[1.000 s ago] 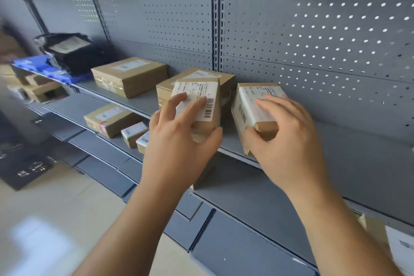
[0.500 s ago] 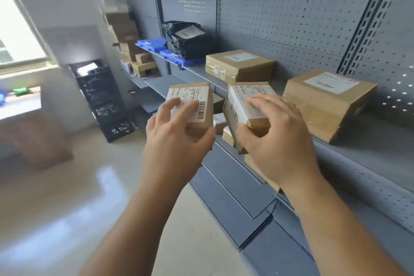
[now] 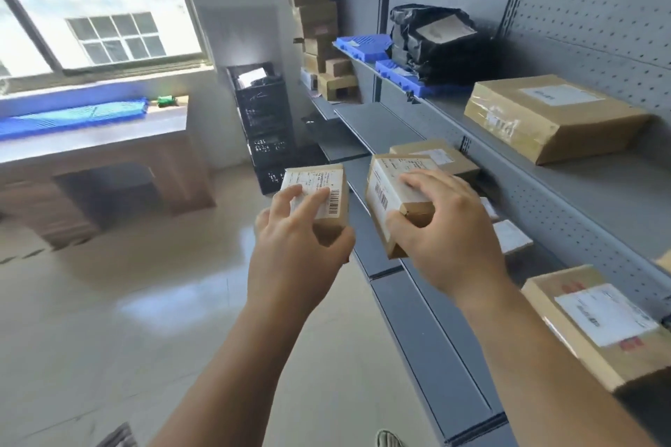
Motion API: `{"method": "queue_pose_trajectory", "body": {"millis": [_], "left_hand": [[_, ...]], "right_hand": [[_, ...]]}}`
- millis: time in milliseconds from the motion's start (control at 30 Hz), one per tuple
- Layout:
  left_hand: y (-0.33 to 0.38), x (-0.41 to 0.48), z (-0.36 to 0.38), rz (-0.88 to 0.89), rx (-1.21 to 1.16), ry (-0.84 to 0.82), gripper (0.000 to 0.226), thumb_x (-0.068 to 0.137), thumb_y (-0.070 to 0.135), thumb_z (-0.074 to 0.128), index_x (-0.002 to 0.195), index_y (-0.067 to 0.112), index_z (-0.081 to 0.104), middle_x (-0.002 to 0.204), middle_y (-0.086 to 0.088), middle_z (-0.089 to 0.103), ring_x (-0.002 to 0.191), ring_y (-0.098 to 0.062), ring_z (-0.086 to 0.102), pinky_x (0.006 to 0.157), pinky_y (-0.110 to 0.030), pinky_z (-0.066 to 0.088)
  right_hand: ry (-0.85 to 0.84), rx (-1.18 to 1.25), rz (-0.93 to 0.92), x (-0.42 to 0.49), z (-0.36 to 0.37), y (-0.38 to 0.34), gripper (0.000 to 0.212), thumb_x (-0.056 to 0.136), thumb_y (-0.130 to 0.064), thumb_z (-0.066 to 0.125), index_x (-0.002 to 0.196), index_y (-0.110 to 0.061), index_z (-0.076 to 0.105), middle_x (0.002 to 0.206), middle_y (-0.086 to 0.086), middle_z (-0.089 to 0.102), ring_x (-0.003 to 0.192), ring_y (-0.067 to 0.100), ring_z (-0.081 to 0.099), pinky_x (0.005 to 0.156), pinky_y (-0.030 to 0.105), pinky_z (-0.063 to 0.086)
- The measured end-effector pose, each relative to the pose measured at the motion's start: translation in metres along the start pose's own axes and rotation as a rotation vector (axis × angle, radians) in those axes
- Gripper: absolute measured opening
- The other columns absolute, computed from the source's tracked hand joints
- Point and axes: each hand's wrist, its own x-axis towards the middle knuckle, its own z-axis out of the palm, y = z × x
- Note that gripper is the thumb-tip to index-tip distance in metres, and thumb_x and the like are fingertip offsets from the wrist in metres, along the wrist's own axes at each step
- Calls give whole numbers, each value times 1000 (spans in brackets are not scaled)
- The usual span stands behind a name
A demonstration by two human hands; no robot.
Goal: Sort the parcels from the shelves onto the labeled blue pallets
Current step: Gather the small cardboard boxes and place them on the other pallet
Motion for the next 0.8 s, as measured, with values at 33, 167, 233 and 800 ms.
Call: {"method": "queue_pose_trajectory", "body": {"millis": [33, 167, 233, 800], "left_hand": [[-4, 13, 5, -20, 17, 2, 60, 86, 54, 68, 143, 46, 51, 158, 15, 34, 141, -22, 31, 109, -33, 35], [-12, 68, 27, -97, 78, 15, 60, 87, 55, 66, 144, 45, 50, 158, 14, 33, 141, -23, 31, 106, -34, 37], [-14, 94, 36, -135, 102, 21, 61, 87, 55, 65, 145, 45, 49, 159, 14, 32, 141, -23, 30, 106, -34, 37], [-126, 300, 47, -318, 142, 115, 62, 88, 56, 66, 147, 43, 48, 160, 12, 31, 140, -25, 31, 108, -36, 38]], "right_hand": [[-22, 14, -3, 15, 12, 6, 55, 81, -41, 57, 131, -19, 67, 136, -7, 63, 131, 12, 47, 111, 24, 33], [-107, 59, -33, 77, 52, 33, 50, 83, -37, 61, 130, -19, 66, 135, -7, 63, 130, 12, 47, 107, 19, 29], [-138, 70, -59, 107, 68, 43, 53, 82, -39, 59, 130, -19, 67, 135, -6, 63, 130, 13, 48, 110, 23, 32], [-320, 73, -203, 300, 259, 23, 53, 82, -38, 62, 133, -22, 65, 142, -7, 59, 138, 15, 43, 111, 43, 44]]}}
